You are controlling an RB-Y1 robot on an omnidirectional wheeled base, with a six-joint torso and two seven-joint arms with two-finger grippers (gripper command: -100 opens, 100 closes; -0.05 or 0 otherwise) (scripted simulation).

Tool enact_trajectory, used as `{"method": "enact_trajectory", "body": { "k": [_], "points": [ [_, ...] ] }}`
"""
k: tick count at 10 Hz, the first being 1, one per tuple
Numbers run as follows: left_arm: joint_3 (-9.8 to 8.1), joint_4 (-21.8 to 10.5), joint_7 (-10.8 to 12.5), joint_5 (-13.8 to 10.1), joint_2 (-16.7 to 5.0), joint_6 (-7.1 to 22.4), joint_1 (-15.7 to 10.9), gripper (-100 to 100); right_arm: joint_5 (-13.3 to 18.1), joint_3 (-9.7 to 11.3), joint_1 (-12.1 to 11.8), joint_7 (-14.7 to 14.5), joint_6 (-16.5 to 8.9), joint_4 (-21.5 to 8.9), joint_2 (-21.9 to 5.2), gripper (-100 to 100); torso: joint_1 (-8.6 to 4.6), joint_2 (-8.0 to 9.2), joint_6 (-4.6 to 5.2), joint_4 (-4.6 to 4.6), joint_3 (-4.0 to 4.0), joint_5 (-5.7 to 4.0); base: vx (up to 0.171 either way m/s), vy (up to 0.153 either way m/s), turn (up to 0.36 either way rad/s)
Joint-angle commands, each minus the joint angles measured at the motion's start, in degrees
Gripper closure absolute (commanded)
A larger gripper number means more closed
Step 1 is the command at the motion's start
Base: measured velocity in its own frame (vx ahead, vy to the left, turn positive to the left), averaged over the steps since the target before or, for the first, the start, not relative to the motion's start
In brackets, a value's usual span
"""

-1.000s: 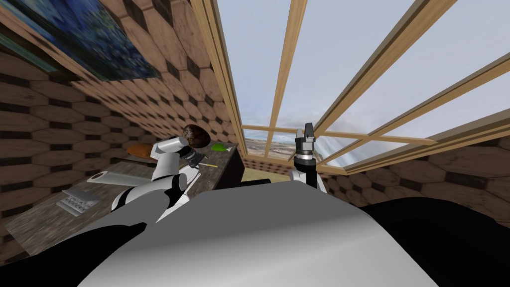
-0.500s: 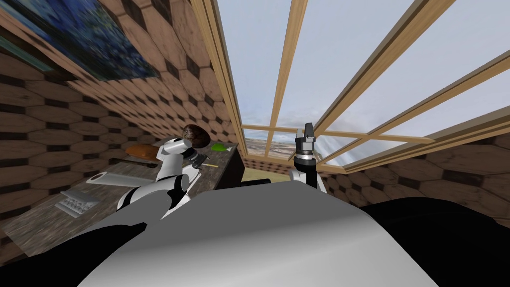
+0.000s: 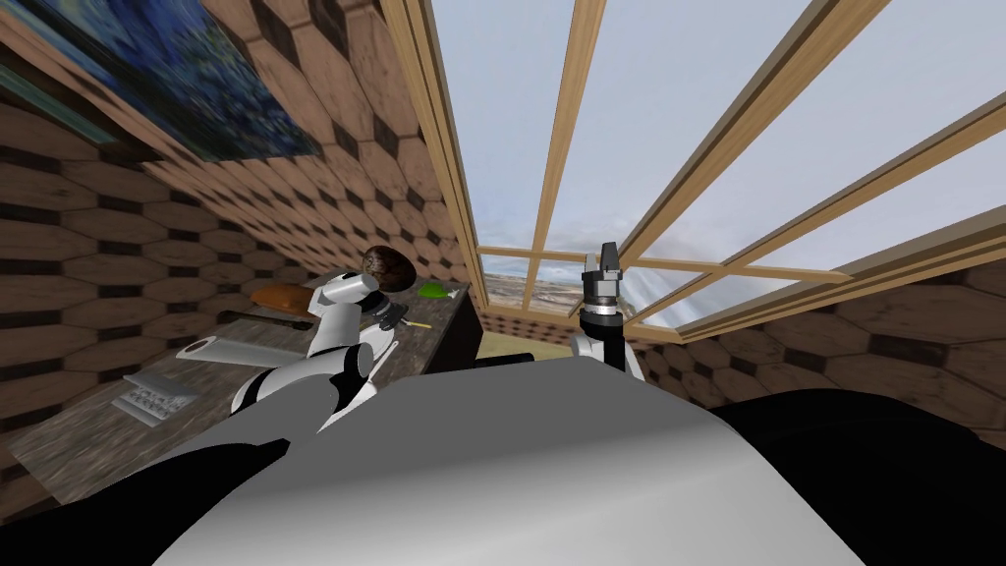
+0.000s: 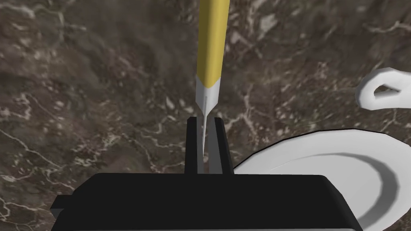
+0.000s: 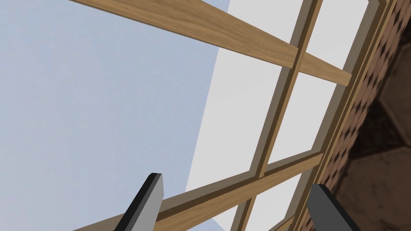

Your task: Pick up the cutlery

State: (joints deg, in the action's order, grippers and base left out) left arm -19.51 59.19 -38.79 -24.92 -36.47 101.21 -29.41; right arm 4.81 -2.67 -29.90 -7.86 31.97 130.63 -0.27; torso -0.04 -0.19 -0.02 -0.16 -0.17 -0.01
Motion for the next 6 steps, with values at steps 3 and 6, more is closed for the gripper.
{"method": "enact_trajectory", "body": {
  "k": [3,6],
  "points": [
    [-0.47,1.3,-0.3,-0.2,-1.0,2.6,-0.3,100,0.0,0.0,0.0,0.0,0.0,0.0,0.0,0,-0.05,-0.02,-0.03,0.02,0.00,-0.03,0.008,-0.013,0.015],
    [-0.66,1.9,-0.3,-0.4,-1.3,3.3,-0.2,0,0.0,0.0,0.0,0.0,0.0,0.0,0.0,0,-0.06,-0.01,-0.02,0.02,0.00,0.00,0.009,-0.011,0.010]
  ]
}}
